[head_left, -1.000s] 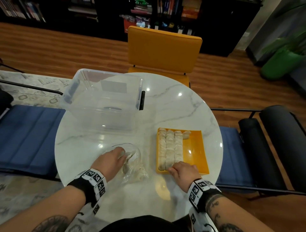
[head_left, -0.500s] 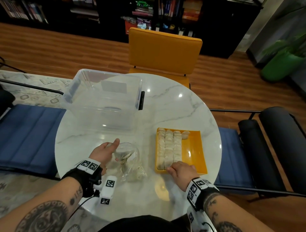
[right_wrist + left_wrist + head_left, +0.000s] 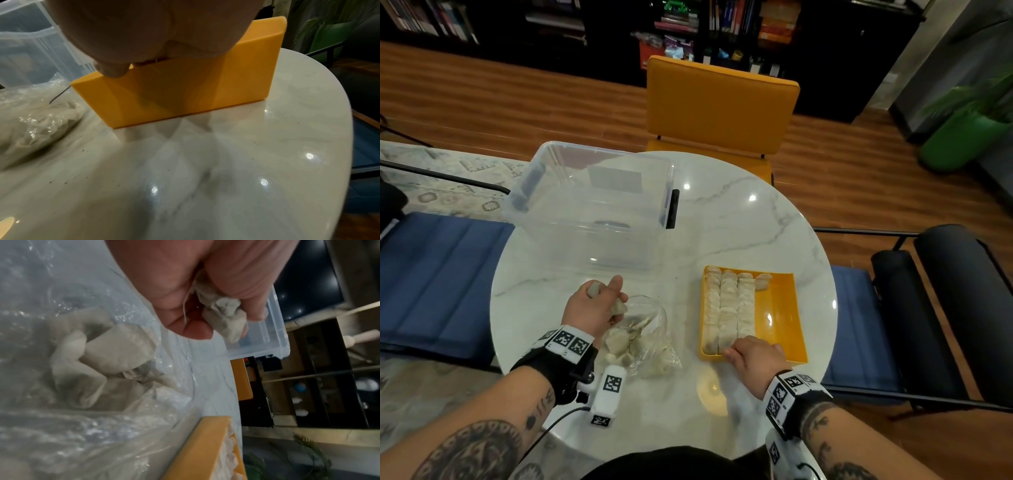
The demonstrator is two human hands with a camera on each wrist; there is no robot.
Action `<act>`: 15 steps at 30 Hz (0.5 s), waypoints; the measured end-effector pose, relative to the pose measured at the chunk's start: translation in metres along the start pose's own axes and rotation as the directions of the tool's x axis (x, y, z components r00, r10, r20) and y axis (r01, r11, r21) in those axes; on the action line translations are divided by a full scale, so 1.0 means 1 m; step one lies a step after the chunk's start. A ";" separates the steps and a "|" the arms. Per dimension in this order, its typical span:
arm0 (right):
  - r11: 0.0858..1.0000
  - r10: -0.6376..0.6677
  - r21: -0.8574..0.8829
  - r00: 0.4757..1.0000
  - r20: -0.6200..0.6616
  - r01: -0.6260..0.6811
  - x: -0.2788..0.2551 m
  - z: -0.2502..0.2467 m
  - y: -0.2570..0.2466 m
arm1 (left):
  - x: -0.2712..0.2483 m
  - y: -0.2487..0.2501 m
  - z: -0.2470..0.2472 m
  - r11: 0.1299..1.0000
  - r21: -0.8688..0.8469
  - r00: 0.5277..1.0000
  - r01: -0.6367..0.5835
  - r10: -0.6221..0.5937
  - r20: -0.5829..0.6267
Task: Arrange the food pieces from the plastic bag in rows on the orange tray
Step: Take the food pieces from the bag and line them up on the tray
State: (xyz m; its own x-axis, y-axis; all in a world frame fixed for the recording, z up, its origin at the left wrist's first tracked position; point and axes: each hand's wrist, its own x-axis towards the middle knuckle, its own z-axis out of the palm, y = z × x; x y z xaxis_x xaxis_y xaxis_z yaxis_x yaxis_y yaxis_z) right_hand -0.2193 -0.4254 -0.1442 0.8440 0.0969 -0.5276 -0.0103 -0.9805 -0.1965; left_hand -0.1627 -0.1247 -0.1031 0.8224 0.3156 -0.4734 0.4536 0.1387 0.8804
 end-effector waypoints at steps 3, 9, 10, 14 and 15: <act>1.000 -0.001 0.015 1.000 0.006 0.001 0.000 -0.002 -0.001 | -0.001 0.009 0.004 0.983 -0.130 0.991 0.130 -0.128 0.023; 0.996 0.007 0.090 1.000 0.006 -0.008 -0.003 -0.016 -0.006 | -0.009 0.025 0.026 0.951 -0.197 0.962 0.239 -0.205 0.180; 0.996 -0.004 0.094 1.000 -0.012 0.005 -0.005 -0.021 -0.009 | -0.013 0.029 0.032 0.949 -0.195 0.954 0.248 -0.203 0.222; 0.949 -0.105 0.277 0.979 -0.172 0.150 -0.009 -0.057 -0.026 | -0.029 0.040 0.060 0.908 -0.236 0.893 0.347 -0.242 0.379; 0.913 -0.129 0.348 0.961 -0.245 0.211 -0.010 -0.068 -0.033 | -0.033 0.042 0.067 0.897 -0.238 0.873 0.371 -0.250 0.418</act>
State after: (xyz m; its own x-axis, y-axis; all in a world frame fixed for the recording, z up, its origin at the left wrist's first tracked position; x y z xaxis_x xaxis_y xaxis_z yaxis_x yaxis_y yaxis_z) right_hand -0.1910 -0.4056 -0.0758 0.9437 0.1774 -0.2792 -0.0179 -0.8153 -0.5788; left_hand -0.1480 -0.1919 -0.0519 0.7483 -0.1520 -0.6457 0.6305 0.4654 0.6212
